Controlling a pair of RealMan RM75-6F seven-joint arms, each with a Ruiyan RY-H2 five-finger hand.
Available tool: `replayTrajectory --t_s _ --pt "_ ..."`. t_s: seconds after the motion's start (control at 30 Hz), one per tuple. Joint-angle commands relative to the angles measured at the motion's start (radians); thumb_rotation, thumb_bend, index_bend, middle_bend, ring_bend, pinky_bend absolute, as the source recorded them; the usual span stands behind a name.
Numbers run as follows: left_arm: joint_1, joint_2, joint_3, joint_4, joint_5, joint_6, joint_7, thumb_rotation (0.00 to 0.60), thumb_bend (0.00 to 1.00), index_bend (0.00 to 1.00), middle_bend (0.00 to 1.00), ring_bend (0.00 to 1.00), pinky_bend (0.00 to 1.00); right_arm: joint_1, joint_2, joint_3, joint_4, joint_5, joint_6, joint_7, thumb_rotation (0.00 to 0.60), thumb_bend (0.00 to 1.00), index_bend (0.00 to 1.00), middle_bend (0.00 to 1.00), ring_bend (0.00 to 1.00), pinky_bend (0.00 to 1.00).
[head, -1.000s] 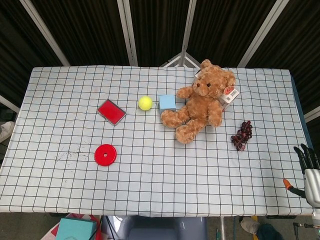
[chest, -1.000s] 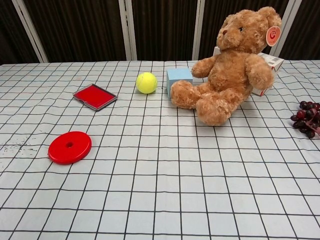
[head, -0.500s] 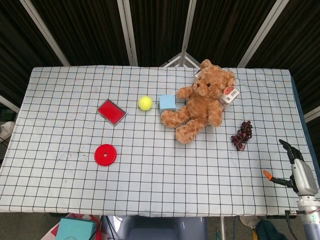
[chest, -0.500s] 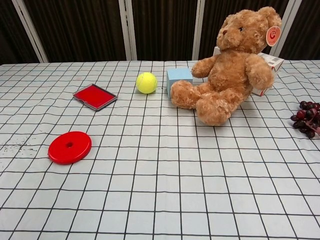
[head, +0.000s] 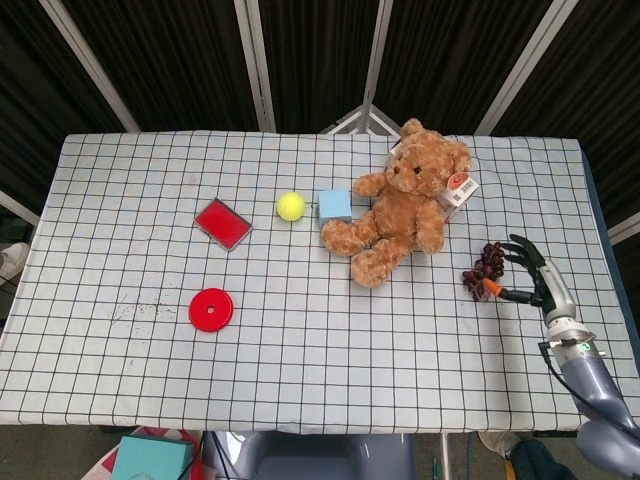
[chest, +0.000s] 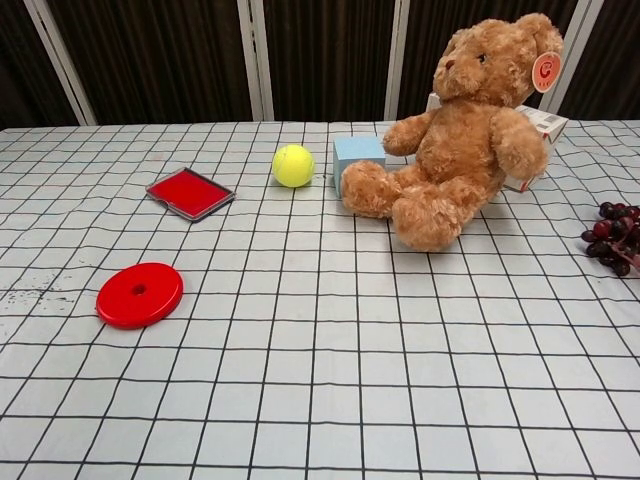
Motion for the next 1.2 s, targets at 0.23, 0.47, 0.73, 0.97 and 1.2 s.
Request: replayTrajectory --t_s 0.23,0.47,0.73,0.97,1.2 --pt "-0.011 -0.007 -0.005 0.002 -0.021 -0.018 0.024 0.6 0.19 0.26 0.01 0.01 0.14 0.245 -0.096 -0.014 0.08 0.461 0.021 -0.268 0.6 0.22 0.16 0.23 0.22 0.0" --pt "-0.012 -0.007 -0.008 0.005 -0.028 -0.022 0.019 0.6 0.19 0.26 0.01 0.01 0.14 0.329 -0.178 -0.022 0.138 0.621 0.063 -0.385 0.6 0.22 0.19 0.23 0.22 0.0" --pt "-0.019 -0.009 -0.01 0.01 -0.037 -0.038 0.023 0.6 0.19 0.26 0.01 0.01 0.14 0.38 -0.262 -0.017 0.197 0.72 0.099 -0.483 0.6 0.22 0.2 0.23 0.22 0.0" --pt "-0.026 -0.009 -0.012 0.016 -0.047 -0.055 0.02 0.6 0.19 0.26 0.01 0.01 0.14 0.431 -0.32 0.012 0.223 0.818 0.18 -0.592 0.6 0.22 0.21 0.23 0.22 0.0" --pt "-0.029 -0.007 -0.012 0.023 -0.047 -0.065 0.006 0.6 0.19 0.26 0.01 0.01 0.14 0.45 -0.352 0.059 0.224 0.882 0.247 -0.693 0.6 0.22 0.21 0.23 0.22 0.0"
